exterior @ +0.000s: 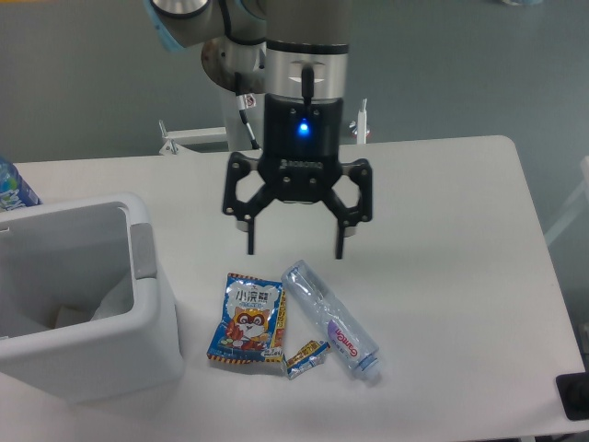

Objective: Open the trash can

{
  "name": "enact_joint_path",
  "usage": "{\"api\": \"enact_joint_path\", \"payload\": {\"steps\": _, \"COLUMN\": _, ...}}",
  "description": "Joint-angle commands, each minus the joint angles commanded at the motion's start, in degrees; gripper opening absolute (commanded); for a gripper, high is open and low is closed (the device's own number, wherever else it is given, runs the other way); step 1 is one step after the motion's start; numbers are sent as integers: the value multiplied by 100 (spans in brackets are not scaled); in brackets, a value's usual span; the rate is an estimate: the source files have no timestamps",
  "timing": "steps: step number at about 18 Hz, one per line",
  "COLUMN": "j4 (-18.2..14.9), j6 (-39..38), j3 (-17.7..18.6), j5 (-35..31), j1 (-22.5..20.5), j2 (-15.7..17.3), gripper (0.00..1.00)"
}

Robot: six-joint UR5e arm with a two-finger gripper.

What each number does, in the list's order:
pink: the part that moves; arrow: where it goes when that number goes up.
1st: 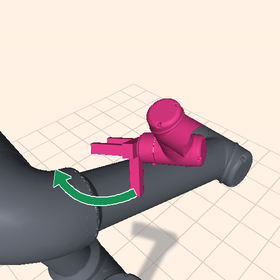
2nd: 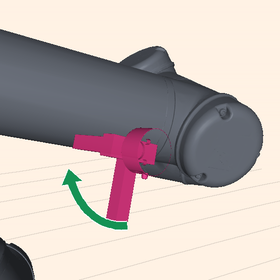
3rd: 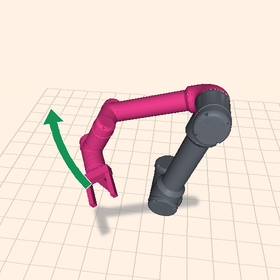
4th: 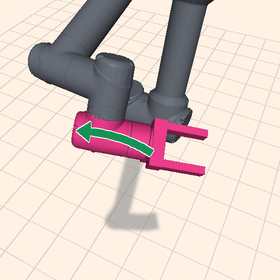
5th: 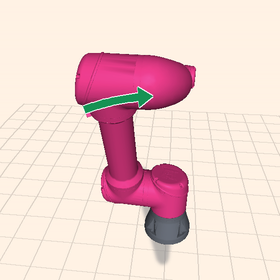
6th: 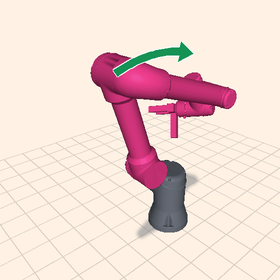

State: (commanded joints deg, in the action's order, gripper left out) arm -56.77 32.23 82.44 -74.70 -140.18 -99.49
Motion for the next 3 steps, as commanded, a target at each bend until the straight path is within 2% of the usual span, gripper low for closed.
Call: {"api": "enact_joint_path", "payload": {"steps": 3, "j4": -44, "j6": 293, "j3": 89, "j5": -123, "j1": -9, "j2": 35, "gripper": 100}}
